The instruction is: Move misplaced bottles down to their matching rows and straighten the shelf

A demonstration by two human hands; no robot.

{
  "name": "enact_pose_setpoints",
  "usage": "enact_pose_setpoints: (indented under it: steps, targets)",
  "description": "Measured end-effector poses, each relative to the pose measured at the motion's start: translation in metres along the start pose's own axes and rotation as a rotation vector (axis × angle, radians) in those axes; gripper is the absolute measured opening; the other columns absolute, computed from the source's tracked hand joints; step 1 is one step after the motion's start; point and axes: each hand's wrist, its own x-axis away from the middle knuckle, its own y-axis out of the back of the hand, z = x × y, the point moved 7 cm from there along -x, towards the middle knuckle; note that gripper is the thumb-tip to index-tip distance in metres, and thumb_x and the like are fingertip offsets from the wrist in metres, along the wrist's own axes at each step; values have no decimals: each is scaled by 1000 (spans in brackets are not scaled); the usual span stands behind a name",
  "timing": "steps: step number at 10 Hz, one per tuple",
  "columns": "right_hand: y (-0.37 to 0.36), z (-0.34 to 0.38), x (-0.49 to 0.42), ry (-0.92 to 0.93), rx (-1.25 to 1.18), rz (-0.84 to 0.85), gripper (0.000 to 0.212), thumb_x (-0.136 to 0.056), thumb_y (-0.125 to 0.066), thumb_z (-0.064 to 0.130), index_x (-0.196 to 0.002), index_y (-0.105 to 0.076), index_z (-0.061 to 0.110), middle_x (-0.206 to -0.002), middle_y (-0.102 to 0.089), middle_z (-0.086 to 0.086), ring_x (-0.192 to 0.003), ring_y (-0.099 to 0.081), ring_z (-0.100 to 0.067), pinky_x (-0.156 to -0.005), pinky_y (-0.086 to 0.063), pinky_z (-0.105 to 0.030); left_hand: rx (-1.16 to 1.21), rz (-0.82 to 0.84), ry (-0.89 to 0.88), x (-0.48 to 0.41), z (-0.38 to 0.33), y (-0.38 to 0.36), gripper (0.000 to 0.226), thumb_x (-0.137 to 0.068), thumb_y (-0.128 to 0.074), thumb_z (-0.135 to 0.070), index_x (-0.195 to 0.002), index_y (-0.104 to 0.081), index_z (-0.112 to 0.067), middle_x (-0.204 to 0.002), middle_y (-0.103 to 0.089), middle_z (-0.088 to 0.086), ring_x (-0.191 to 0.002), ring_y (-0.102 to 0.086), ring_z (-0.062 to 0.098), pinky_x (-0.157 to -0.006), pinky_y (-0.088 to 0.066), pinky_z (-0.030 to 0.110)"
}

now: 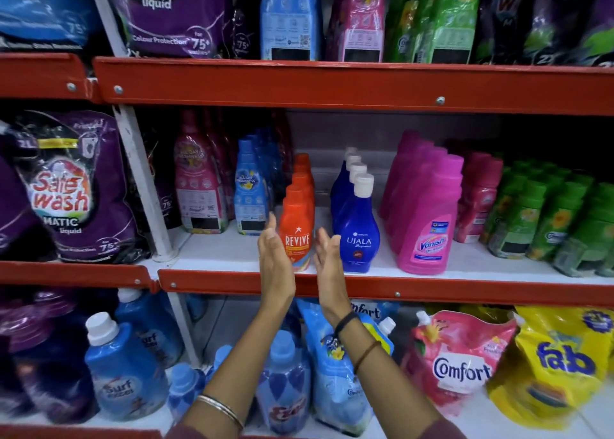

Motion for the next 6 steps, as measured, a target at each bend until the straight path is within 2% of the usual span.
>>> enact_pose_setpoints:
  steps: [1, 2, 3, 4, 5, 6]
  targets:
    - [-8, 3, -7, 1, -38, 24, 102, -58, -30, 91, -137, -31, 25, -135, -48, 11, -106, -51, 14, -94, -38, -8, 62, 93, 78, -6, 6, -2, 81, -83, -10, -79, -146, -32, -34, -149, -42, -2, -133, -43, 9, -114, -33, 35]
    - [-5, -4, -13, -14, -39, -11, 115, -57, -27, 92, -141, -34, 13, -139, -46, 4, -109, -50, 9, -94, -38, -9, 87, 114, 82, -6, 5, -2, 80, -84, -10, -78, -146, -33, -34, -145, -47, 0, -128, -49, 13, -113, -37, 38]
    - [-2, -9, -16, -29, -56, -49, 119, -55, -28, 94, -140, -36, 11, -140, -46, 1, -120, -49, -2, -107, -35, -22, 95, 139, 80, -7, 4, -4, 70, -87, -10, -66, -145, -33, -34, -142, -49, 1, -125, -52, 13, -110, -40, 37]
    - [-1, -11, -17, -34, -84, -66, 112, -63, -27, 90, -140, -37, 10, -143, -45, -4, -126, -47, -9, -111, -33, -30, 92, 148, 71, -8, 1, -3, 62, -87, -10, -66, -139, -33, -41, -135, -51, -4, -119, -54, 9, -106, -41, 32]
    - [-2, -10, -18, -58, -59, -60, 109, -66, -27, 87, -140, -37, 8, -144, -44, -4, -130, -45, -12, -112, -33, -31, 94, 155, 81, -9, 4, -2, 67, -88, -10, -65, -144, -34, -36, -142, -48, -1, -127, -49, 14, -110, -39, 35]
    - [4, -5, -11, -47, -71, -77, 87, -76, -27, 68, -138, -39, 7, -144, -45, -10, -127, -47, -13, -109, -36, -29, 95, 75, 39, -2, -4, 2, 63, -92, -13, -63, -143, -36, -34, -148, -43, -1, -133, -43, 13, -111, -35, 32]
